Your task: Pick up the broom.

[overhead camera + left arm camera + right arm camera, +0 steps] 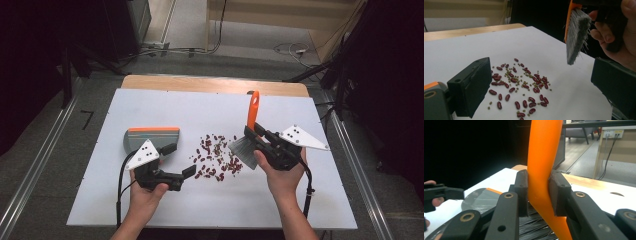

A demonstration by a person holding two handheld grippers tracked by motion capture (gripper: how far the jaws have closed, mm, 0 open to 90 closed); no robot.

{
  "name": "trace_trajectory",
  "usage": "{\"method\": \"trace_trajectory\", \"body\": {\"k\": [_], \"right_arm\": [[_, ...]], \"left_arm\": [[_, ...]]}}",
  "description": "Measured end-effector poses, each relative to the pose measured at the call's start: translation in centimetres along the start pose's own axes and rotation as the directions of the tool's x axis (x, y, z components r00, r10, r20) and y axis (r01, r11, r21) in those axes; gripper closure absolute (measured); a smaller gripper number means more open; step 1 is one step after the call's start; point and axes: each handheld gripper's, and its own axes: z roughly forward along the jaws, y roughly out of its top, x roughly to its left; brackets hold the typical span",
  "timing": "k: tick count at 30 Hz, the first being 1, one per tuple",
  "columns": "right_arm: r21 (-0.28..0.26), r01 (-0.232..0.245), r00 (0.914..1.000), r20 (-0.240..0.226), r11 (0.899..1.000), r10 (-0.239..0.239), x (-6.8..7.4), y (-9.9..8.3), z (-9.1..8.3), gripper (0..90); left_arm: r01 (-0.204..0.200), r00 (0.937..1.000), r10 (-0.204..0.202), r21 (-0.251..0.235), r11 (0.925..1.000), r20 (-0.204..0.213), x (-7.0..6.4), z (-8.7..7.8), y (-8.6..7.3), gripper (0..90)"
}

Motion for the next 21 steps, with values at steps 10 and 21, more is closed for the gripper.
{"method": "trace_trajectory", "body": {"k": [10, 21], "right_arm": [[-0.009, 0.011, 0.9991, -0.041, 1.0, -0.012, 2.3, 0.1, 0.8, 69.6], [-0.011, 0.059, 0.9941, -0.09, 0.998, -0.06, 6.0, -0.3, 1.7, 69.6]], "left_arm": [[-0.017, 0.9971, 0.014, 0.045, 0.9989, 0.075, -1.6, 1.8, -0.5, 7.1], [-0.053, 0.9935, 0.046, 0.069, 0.9962, 0.104, -3.6, 3.2, -1.1, 16.0]]}}
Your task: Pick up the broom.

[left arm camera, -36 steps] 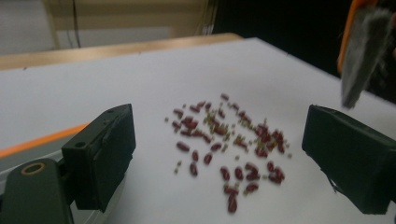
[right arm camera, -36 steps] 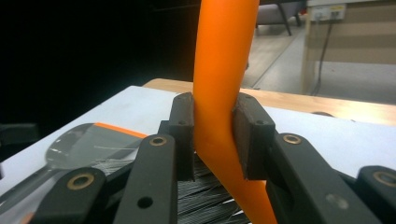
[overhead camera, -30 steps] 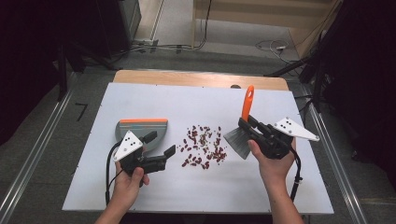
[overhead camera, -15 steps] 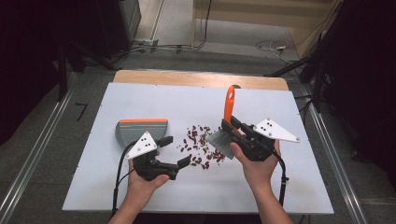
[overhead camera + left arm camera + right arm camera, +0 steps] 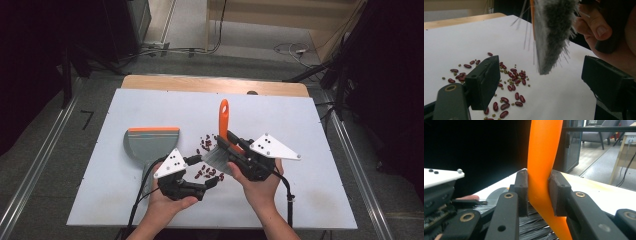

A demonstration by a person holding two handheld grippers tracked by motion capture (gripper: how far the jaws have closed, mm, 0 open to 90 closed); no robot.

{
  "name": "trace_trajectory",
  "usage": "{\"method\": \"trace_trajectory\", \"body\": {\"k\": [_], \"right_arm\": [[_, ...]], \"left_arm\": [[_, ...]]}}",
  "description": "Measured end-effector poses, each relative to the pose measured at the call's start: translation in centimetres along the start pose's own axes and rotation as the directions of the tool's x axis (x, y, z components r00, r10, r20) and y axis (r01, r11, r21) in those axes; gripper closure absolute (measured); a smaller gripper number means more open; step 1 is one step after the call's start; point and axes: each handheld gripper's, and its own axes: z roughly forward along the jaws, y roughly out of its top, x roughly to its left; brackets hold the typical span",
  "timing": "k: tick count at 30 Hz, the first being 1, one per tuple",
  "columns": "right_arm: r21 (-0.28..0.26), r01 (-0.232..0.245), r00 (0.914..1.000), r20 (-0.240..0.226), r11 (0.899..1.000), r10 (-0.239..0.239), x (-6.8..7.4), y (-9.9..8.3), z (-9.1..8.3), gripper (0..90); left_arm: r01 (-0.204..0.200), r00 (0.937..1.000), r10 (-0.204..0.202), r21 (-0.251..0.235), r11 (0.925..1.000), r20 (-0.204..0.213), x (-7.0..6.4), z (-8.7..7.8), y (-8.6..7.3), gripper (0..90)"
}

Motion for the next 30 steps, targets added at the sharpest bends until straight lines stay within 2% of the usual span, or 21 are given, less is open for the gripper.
{"method": "trace_trajectory", "body": {"k": [5, 7, 9, 11, 16, 18, 19, 20, 24, 27, 28, 30], "right_arm": [[-0.002, -0.003, 1.0, -0.008, 1.0, 0.003, 1.1, -0.4, 0.4, 69.5], [0.002, -0.01, 0.9999, -0.013, 1.0, 0.01, 1.4, -0.6, 0.6, 69.6], [0.002, -0.016, 0.9997, -0.017, 1.0, 0.016, 1.7, -0.8, 0.8, 69.6], [0.002, -0.016, 0.9997, -0.02, 1.0, 0.016, 2.0, -0.8, 0.9, 69.5], [-0.004, -0.038, 0.9983, -0.044, 0.999, 0.037, 2.5, -0.7, 1.0, 69.6], [-0.01, -0.028, 0.9988, -0.04, 1.0, 0.028, 2.7, -0.7, 0.9, 69.6], [-0.012, -0.026, 0.999, -0.037, 1.0, 0.025, 2.8, -0.7, 0.9, 69.5], [-0.012, -0.028, 0.9989, -0.038, 1.0, 0.027, 2.8, -0.8, 0.9, 69.6], [-0.013, -0.046, 0.9978, -0.048, 0.999, 0.045, 2.6, -0.9, 1.1, 69.4], [-0.012, -0.045, 0.9964, -0.073, 0.999, 0.044, 2.4, -0.7, 1.0, 68.5], [-0.002, -0.041, 0.995, -0.091, 0.999, 0.041, 2.2, -0.5, 1.1, 66.5], [-0.008, -0.041, 0.9899, -0.136, 0.999, 0.039, 1.5, -0.1, 1.0, 55.1]], "left_arm": [[0.008, 0.9988, -0.008, -0.013, 0.9999, -0.048, -0.9, 0.8, 0.0, 25.0], [0.027, 0.9985, -0.027, -0.019, 0.9995, -0.048, -0.9, 0.9, 0.0, 26.1], [0.026, 0.9982, -0.027, -0.019, 0.9995, -0.053, -0.9, 1.0, 0.0, 30.5], [0.027, 0.9957, -0.028, -0.012, 0.9996, -0.088, -1.0, 1.2, 0.0, 36.1], [0.03, 0.9963, -0.03, 0.0, 0.9995, -0.08, -0.8, 1.3, -0.1, 57.9], [0.042, 0.9968, -0.042, -0.007, 0.9991, -0.068, -0.6, 1.2, -0.2, 64.8], [0.044, 0.9975, -0.045, -0.006, 0.999, -0.054, -0.5, 1.1, -0.2, 70.0], [0.041, 0.9975, -0.041, -0.003, 0.9992, -0.058, -0.5, 1.1, -0.2, 76.7], [0.028, 0.9977, -0.027, 0.005, 0.9996, -0.063, -0.4, 1.0, -0.2, 83.7], [0.028, 0.9987, -0.027, 0.017, 0.9995, -0.043, 0.2, 0.5, 0.2, 85.0], [0.027, 0.9991, -0.026, 0.021, 0.9994, -0.035, 0.4, 0.3, 0.3, 85.3], [0.039, 0.9988, -0.038, 0.013, 0.9992, -0.031, 1.1, -0.3, 0.4, 85.5]]}}
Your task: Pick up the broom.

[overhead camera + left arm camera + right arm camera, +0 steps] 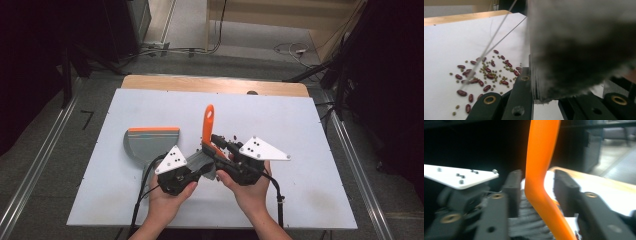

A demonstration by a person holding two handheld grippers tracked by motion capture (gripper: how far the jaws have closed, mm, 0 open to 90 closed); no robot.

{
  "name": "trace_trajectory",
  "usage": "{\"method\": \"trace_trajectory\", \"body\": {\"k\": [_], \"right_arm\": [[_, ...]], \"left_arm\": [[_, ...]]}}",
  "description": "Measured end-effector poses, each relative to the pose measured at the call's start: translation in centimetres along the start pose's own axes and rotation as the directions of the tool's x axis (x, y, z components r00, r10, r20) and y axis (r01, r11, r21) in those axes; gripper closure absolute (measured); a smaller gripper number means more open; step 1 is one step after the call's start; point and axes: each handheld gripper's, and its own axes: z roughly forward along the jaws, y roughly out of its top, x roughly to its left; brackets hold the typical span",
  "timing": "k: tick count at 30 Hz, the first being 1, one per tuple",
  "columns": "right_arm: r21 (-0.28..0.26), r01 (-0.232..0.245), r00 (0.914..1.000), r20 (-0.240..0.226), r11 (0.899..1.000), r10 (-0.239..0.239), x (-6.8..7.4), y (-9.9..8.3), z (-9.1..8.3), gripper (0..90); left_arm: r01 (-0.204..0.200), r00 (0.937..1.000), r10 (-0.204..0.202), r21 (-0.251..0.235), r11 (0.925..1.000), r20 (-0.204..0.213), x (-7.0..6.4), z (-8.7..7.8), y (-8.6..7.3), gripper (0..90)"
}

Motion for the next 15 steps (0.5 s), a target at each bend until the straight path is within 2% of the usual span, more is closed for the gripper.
{"method": "trace_trajectory", "body": {"k": [3, 4, 5, 6, 7, 8, 10, 11, 12, 14, 15], "right_arm": [[-0.01, -0.002, 0.9953, -0.096, 1.0, 0.001, -1.2, 0.8, -0.6, 44.9], [0.005, 0.007, 0.9929, -0.119, 1.0, -0.007, -1.5, 0.9, -0.7, 44.9], [0.005, 0.007, 0.9929, -0.119, 1.0, -0.007, -1.5, 0.9, -0.7, 44.9], [0.032, 0.035, 0.986, -0.164, 0.999, -0.03, -2.2, 1.1, -0.8, 44.8], [0.032, 0.035, 0.986, -0.164, 0.999, -0.03, -2.2, 1.1, -0.8, 44.8], [0.057, 0.054, 0.9789, -0.2, 0.997, -0.041, -2.7, 0.8, -0.7, 44.7], [0.061, 0.073, 0.9719, -0.228, 0.996, -0.057, -3.4, 0.4, -0.6, 43.6], [0.057, 0.069, 0.9674, -0.248, 0.996, -0.053, -3.8, 0.1, -0.5, 44.0], [0.072, 0.061, 0.9629, -0.267, 0.996, -0.039, -4.1, -0.1, -0.5, 44.7], [0.112, 0.077, 0.9547, -0.295, 0.991, -0.04, -4.6, -0.5, -0.4, 44.8], [0.127, 0.083, 0.9522, -0.303, 0.988, -0.041, -4.7, -0.7, -0.5, 45.2]], "left_arm": [[0.006, 1.0, -0.006, -0.013, 0.9999, 0.001, 1.1, -1.0, 0.3, 85.6], [0.006, 1.0, -0.006, -0.013, 0.9999, 0.001, 1.1, -1.0, 0.3, 85.6], [0.005, 0.9999, -0.005, -0.015, 0.9999, 0.013, 1.4, -1.3, 0.4, 85.6], [-0.004, 0.9995, 0.004, -0.02, 0.9998, 0.032, 1.7, -1.6, 0.5, 85.6], [-0.012, 0.9989, 0.013, -0.019, 0.9997, 0.044, 2.0, -1.9, 0.6, 85.6], [-0.026, 0.9965, 0.027, -0.013, 0.9996, 0.078, 2.4, -2.3, 0.8, 85.6], [-0.046, 0.9933, 0.045, 0.003, 0.9989, 0.106, 2.7, -2.6, 0.8, 85.6], [-0.053, 0.9904, 0.052, 0.005, 0.9986, 0.128, 2.8, -2.7, 0.8, 85.6], [-0.059, 0.9869, 0.057, 0.005, 0.9983, 0.151, 2.8, -2.8, 0.8, 85.6], [-0.079, 0.9791, 0.075, 0.014, 0.9968, 0.189, 2.8, -2.9, 0.8, 85.6], [-0.079, 0.9791, 0.075, 0.014, 0.9968, 0.189, 2.8, -2.9, 0.8, 85.5]]}}
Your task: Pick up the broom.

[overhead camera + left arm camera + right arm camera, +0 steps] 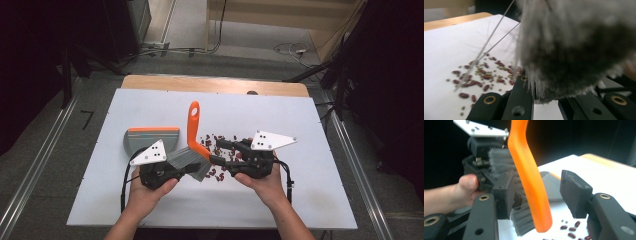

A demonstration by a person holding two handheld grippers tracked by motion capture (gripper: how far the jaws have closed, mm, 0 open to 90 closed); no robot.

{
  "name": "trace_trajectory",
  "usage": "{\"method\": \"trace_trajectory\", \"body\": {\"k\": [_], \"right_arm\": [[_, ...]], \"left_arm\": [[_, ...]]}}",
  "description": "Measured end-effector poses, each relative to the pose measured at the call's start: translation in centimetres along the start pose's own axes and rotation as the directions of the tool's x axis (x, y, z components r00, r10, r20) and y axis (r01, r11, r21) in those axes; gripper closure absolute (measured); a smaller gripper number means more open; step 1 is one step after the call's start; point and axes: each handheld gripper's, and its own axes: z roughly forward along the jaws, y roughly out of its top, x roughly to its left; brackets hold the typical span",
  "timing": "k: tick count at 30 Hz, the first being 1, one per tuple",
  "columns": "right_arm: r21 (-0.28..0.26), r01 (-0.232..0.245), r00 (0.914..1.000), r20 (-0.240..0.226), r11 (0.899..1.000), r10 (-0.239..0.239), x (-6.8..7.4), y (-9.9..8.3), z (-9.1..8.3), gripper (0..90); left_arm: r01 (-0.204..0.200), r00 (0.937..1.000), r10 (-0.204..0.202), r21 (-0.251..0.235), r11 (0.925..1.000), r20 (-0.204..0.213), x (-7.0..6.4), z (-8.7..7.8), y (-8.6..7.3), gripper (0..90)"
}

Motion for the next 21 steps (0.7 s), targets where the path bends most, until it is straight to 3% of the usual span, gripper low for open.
{"method": "trace_trajectory", "body": {"k": [2, 6, 9, 21], "right_arm": [[0.002, -0.019, 0.9981, -0.059, 1.0, 0.019, -0.3, -0.4, -0.1, 46.6], [-0.023, -0.064, 0.986, -0.156, 0.998, 0.059, -1.0, -1.0, -0.1, 48.9], [-0.023, -0.074, 0.9716, -0.227, 0.997, 0.067, -1.3, -1.4, 0.0, 51.8], [0.012, -0.091, 0.9411, -0.326, 0.996, 0.09, -1.1, -2.0, 1.6, 62.3]], "left_arm": [[-0.027, 0.9977, 0.027, 0.006, 0.9996, 0.062, -0.2, 0.0, 0.0, 85.5], [-0.045, 0.9921, 0.044, 0.008, 0.9989, 0.117, -0.4, 0.3, 0.1, 85.5], [-0.043, 0.9872, 0.043, -0.004, 0.9991, 0.154, -0.4, 0.4, 0.0, 85.5], [-0.055, 0.9793, 0.05, 0.023, 0.9982, 0.196, -0.8, 1.1, -0.3, 85.4]]}}
